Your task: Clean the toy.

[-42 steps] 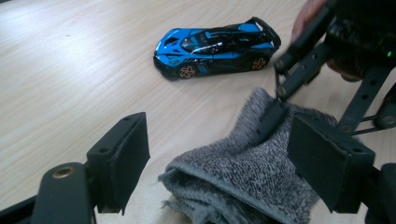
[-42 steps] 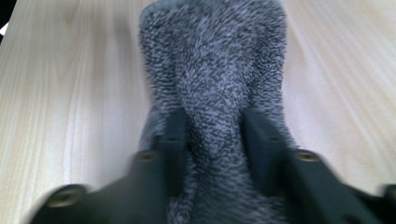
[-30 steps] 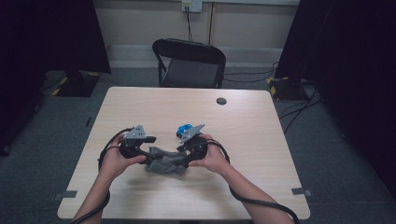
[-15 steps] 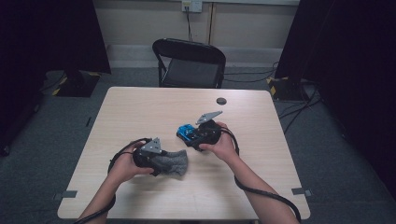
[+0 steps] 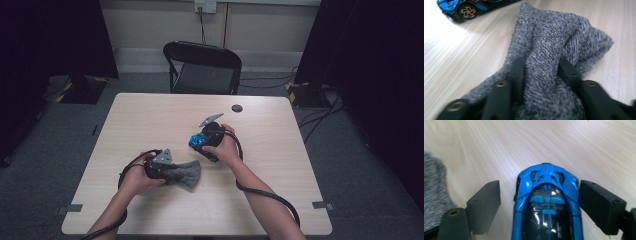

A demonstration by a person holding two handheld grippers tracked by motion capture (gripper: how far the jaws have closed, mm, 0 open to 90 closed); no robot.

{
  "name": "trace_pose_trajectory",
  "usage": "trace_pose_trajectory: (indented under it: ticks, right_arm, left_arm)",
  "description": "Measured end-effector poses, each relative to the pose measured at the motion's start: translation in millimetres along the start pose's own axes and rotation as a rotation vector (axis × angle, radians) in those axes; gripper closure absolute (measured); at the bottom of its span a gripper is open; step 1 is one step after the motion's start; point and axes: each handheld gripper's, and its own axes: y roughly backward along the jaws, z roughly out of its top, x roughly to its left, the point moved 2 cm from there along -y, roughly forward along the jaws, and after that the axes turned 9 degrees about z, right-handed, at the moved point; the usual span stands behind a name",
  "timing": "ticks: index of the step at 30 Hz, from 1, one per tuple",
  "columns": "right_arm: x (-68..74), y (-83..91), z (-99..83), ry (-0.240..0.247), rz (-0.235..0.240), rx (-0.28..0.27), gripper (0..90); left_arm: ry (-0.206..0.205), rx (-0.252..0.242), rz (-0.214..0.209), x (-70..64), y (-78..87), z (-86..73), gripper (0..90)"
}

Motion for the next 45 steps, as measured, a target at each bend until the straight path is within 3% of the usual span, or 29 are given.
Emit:
trace_pose_trajectory:
  ticks: [3, 4, 7, 10, 13, 16, 20, 22, 25, 32, 42, 45]
  right_arm:
    - [-2.1, -2.9, 3.1, -0.003, -0.012, 0.021, 17.3]
    - [-4.8, -2.2, 5.0, 0.001, -0.036, 0.036, 17.6]
    - [-8.6, 1.0, 2.4, -0.039, -0.027, 0.037, 16.2]
    - [-8.7, 2.2, -5.3, -0.033, -0.027, 0.064, 17.1]
    - [-5.7, 2.2, -14.7, -0.014, -0.037, 0.102, 16.8]
    - [-7.5, 3.1, -22.5, -0.022, -0.042, 0.084, 17.0]
    - [-9.8, 1.2, -27.0, -0.065, 0.000, 0.055, 20.5]
    - [-8.6, -0.2, -26.9, -0.064, -0.009, 0.044, 21.5]
    - [-7.6, -0.4, -26.3, -0.058, -0.025, 0.064, 20.6]
    - [-5.7, -1.3, -25.5, -0.067, -0.042, 0.070, 21.2]
    - [-2.7, 1.9, -26.3, -0.010, -0.028, 0.091, 24.5]
    - [-1.5, 3.3, -28.5, 0.008, -0.014, 0.102, 18.2]
  left_arm:
    - [0.025, 0.003, 0.003, 1.2, 0.7, -0.4, 67.1]
    - [0.026, 0.007, 0.004, 1.3, 1.3, -0.2, 67.3]
    - [0.047, 0.007, 0.007, 1.5, 0.8, 0.6, 68.3]
    - [0.070, 0.019, 0.022, 1.7, 1.5, 2.1, 70.5]
    - [0.120, 0.036, 0.049, 3.5, 3.6, 2.5, 72.4]
    - [0.147, 0.041, 0.059, 4.5, 5.7, 1.3, 72.0]
    - [0.130, 0.016, 0.044, 3.4, 7.6, 0.9, 63.7]
    - [0.125, -0.015, 0.033, 3.2, 9.0, 4.0, 52.0]
    - [0.120, -0.030, 0.025, 3.2, 9.6, 6.5, 48.7]
    - [0.091, -0.051, 0.007, 1.2, 8.5, 9.3, 48.7]
    - [0.078, -0.065, 0.002, 1.8, 6.7, 10.0, 46.5]
    - [0.079, -0.064, 0.000, 1.5, 5.6, 10.0, 46.2]
